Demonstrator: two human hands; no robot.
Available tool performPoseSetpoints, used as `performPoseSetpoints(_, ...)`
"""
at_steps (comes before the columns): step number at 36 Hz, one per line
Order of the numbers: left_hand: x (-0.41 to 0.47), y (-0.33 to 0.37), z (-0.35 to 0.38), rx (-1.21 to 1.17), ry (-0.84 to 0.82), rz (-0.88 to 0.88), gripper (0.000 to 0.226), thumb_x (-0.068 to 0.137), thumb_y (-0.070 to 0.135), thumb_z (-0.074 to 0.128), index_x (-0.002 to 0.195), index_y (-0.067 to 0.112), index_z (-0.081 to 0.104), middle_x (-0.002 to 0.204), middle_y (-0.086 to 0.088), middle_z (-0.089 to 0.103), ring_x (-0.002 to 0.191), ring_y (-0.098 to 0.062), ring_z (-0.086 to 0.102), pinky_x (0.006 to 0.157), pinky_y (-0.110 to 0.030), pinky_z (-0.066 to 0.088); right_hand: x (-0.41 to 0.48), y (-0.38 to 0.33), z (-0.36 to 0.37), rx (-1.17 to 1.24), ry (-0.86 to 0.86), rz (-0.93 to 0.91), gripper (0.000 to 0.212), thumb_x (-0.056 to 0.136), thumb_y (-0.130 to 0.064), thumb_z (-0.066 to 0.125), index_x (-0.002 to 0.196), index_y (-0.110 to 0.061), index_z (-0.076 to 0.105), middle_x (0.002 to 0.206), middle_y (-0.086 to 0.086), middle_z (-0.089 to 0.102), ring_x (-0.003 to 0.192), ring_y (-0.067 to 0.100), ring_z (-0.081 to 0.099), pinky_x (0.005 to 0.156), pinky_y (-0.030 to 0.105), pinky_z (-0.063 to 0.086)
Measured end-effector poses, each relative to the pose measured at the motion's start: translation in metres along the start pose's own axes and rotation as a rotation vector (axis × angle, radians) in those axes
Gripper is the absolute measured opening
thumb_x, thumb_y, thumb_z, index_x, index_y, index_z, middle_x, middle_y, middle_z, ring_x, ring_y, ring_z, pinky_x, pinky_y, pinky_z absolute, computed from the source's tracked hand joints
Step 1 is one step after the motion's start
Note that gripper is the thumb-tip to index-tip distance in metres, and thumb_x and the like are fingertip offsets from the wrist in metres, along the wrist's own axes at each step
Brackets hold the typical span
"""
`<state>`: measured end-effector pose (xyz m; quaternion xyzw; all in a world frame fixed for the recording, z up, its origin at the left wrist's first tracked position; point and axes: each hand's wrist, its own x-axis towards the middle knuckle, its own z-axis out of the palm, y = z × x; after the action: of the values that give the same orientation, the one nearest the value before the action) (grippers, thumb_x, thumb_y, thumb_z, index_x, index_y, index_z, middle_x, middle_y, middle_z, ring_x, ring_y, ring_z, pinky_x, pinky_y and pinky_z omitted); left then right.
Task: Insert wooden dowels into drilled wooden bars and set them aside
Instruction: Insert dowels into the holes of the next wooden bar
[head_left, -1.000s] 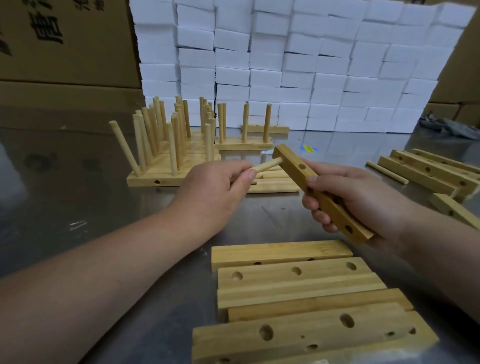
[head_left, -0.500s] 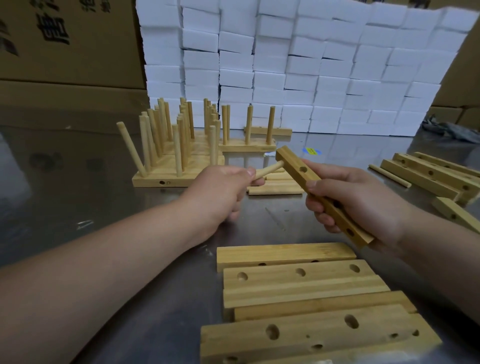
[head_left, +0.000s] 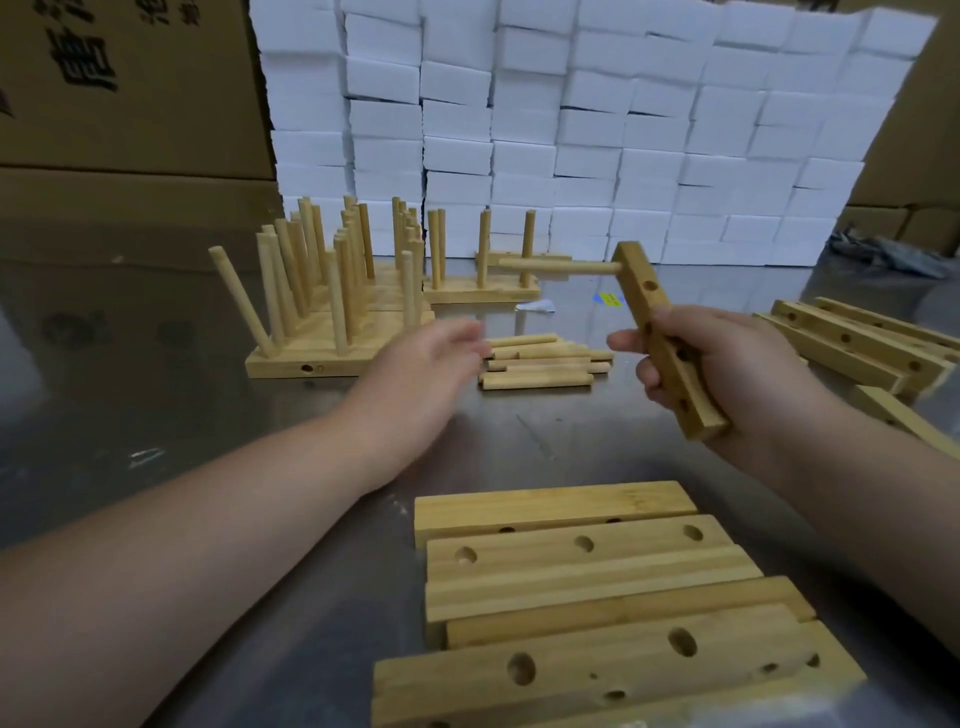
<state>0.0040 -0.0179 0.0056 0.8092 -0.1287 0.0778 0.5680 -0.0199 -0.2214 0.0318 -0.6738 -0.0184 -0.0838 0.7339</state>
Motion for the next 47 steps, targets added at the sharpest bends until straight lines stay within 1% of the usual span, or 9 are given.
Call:
performPoseSetpoints(4, -0.002, -0.003, 0.006, 0.408, -0.241, 0.118, 0.039, 0.096, 0.016, 0.042, 0.133, 0.026, 0.048, 0.141, 0.021, 0.034, 0.128, 0.006, 0.022, 0.086, 0.000, 0.011, 0.004, 0.004, 0.000, 0.095, 0.045, 0.024, 0.018, 0.097, -0.024, 0.045, 0.096, -0.015, 0.061, 0.074, 0.002, 0.073, 0.049, 0.009, 0.055, 0.047, 0.018, 0.046)
performPoseSetpoints(9, -0.004, -0.004, 0.007, 0.548, -0.158, 0.071, 0.033, 0.095, 0.028, 0.043, 0.125, 0.033, 0.056, 0.135, 0.013, 0.048, 0.125, -0.007, 0.039, 0.089, -0.015, 0.023, 0.009, 0.011, -0.001, 0.014, 0.102, 0.088, 0.020, 0.099, -0.027, 0.042, 0.092, -0.016, 0.058, 0.062, -0.001, 0.068, 0.048, 0.009, 0.053, 0.046, 0.022, 0.044)
performPoseSetpoints(14, -0.004, -0.003, 0.007, 0.626, -0.219, 0.153, 0.044, 0.095, 0.027, 0.043, 0.139, 0.032, 0.039, 0.148, 0.018, 0.028, 0.136, -0.005, 0.019, 0.104, -0.018, 0.010, 0.009, 0.010, 0.001, 0.039, 0.104, 0.119, 0.025, 0.096, -0.017, 0.039, 0.083, -0.010, 0.059, 0.065, 0.003, 0.064, 0.047, 0.011, 0.051, 0.045, 0.022, 0.043)
performPoseSetpoints(17, -0.005, -0.004, 0.008, 0.723, -0.236, 0.137, 0.043, 0.095, 0.032, 0.041, 0.138, 0.032, 0.040, 0.141, 0.012, 0.041, 0.131, -0.012, 0.029, 0.109, -0.028, 0.018, 0.008, 0.011, 0.003, 0.039, 0.087, 0.127, 0.025, 0.093, -0.010, 0.037, 0.079, -0.006, 0.058, 0.066, 0.005, 0.064, 0.049, 0.012, 0.050, 0.047, 0.023, 0.040)
performPoseSetpoints(22, -0.005, -0.003, 0.008, 0.670, -0.109, 0.129, 0.036, 0.093, 0.030, 0.047, 0.128, 0.033, 0.052, 0.122, 0.012, 0.049, 0.118, -0.011, 0.040, 0.090, -0.021, 0.027, 0.009, 0.012, 0.004, 0.032, 0.061, 0.135, 0.022, 0.094, -0.009, 0.039, 0.084, -0.006, 0.059, 0.079, 0.006, 0.068, 0.058, 0.012, 0.051, 0.055, 0.024, 0.041)
performPoseSetpoints(27, -0.005, -0.001, 0.009, 0.767, -0.090, 0.080, 0.032, 0.090, 0.035, 0.053, 0.122, 0.033, 0.057, 0.108, 0.009, 0.046, 0.113, -0.015, 0.042, 0.095, -0.028, 0.035, 0.008, 0.014, 0.005, 0.020, 0.004, 0.097, 0.017, 0.095, -0.008, 0.043, 0.098, -0.012, 0.060, 0.084, 0.006, 0.069, 0.059, 0.010, 0.055, 0.054, 0.022, 0.042)
performPoseSetpoints(33, -0.006, 0.001, 0.009, 0.760, -0.075, 0.078, 0.007, 0.087, 0.038, 0.056, 0.081, 0.039, 0.053, 0.083, 0.016, 0.041, 0.098, -0.013, 0.047, 0.084, -0.029, 0.038, 0.006, 0.015, 0.007, -0.020, -0.036, 0.074, 0.039, 0.095, -0.007, 0.042, 0.133, -0.016, 0.048, 0.088, 0.005, 0.072, 0.063, 0.010, 0.060, 0.058, 0.025, 0.044)
performPoseSetpoints(39, -0.009, 0.000, 0.007, 0.495, -0.001, 0.177, 0.012, 0.092, 0.032, 0.048, 0.080, 0.033, 0.050, 0.076, 0.011, 0.054, 0.068, -0.006, 0.047, 0.055, -0.026, 0.032, 0.004, 0.017, 0.007, -0.083, -0.082, 0.059, 0.043, 0.096, -0.007, 0.040, 0.134, -0.024, 0.049, 0.088, 0.002, 0.074, 0.064, 0.009, 0.064, 0.060, 0.026, 0.047)
performPoseSetpoints(47, -0.010, 0.001, 0.006, 0.406, 0.016, 0.203, 0.011, 0.093, 0.027, 0.047, 0.084, 0.032, 0.050, 0.072, 0.011, 0.051, 0.065, -0.005, 0.045, 0.056, -0.027, 0.032, -0.001, 0.015, 0.011, -0.075, -0.176, 0.021, 0.040, 0.097, -0.005, 0.039, 0.129, -0.025, 0.052, 0.089, 0.004, 0.071, 0.067, 0.012, 0.062, 0.057, 0.025, 0.046)
